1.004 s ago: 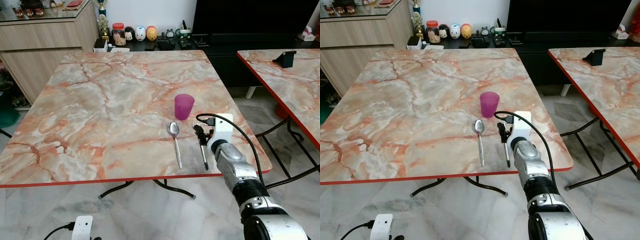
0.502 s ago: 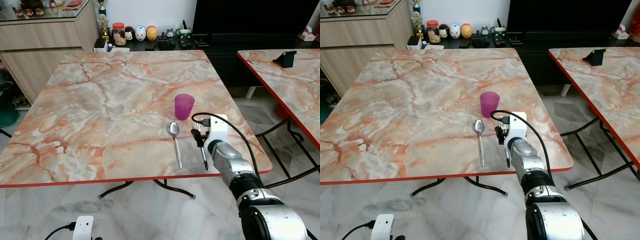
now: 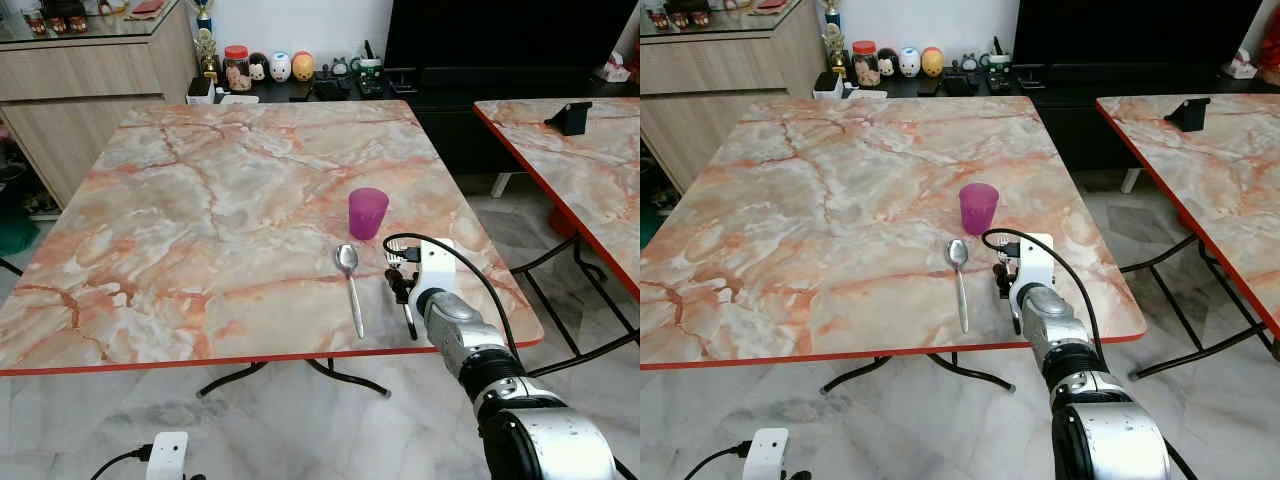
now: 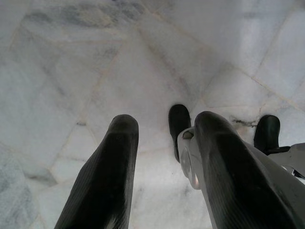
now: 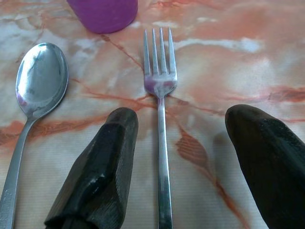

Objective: Setting the table

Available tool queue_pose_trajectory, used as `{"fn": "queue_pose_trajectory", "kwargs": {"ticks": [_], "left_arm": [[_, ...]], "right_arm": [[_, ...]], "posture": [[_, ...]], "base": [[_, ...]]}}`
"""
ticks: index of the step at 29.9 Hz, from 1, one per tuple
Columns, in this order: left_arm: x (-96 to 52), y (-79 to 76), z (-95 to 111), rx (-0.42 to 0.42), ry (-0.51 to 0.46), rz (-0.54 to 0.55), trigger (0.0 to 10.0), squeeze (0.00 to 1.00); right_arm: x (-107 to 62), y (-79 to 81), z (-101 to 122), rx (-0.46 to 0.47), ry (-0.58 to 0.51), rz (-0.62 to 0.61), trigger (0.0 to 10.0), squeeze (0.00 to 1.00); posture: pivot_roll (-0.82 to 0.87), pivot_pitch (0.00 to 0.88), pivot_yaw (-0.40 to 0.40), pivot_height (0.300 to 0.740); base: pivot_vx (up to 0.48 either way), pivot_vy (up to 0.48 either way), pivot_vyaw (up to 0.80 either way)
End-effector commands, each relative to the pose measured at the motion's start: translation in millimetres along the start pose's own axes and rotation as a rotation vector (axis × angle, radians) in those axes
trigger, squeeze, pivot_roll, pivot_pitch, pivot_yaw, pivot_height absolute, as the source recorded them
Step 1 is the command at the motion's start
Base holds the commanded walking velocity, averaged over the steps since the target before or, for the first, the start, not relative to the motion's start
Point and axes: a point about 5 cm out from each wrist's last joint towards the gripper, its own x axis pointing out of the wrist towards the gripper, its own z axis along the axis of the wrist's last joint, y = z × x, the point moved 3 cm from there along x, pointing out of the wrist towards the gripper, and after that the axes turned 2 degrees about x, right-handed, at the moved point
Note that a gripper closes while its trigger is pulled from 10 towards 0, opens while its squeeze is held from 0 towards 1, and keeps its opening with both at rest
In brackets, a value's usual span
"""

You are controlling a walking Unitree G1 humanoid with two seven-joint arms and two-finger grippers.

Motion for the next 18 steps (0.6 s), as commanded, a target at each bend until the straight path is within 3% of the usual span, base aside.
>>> {"fn": "queue_pose_trajectory", "kwargs": {"ticks": [1, 18], "left_arm": [[-0.8, -0.1, -6.1, 0.013, 0.022, -0.002, 10.0, 0.0], [-0.7, -1.1, -7.2, -0.037, 0.018, 0.016, 10.0, 0.0]], "right_arm": [[0.9, 2.4, 5.8, 0.006, -0.016, 0.0, 10.0, 0.0], [2.2, 4.9, 1.6, -0.043, -0.005, -0.012, 10.0, 0.0]], "posture": [[-0.02, 0.0, -0.034, 0.74], [0.04, 0.0, -0.083, 0.74]], "base": [[0.0, 0.0, 0.0], [0.0, 0.0, 0.0]]}}
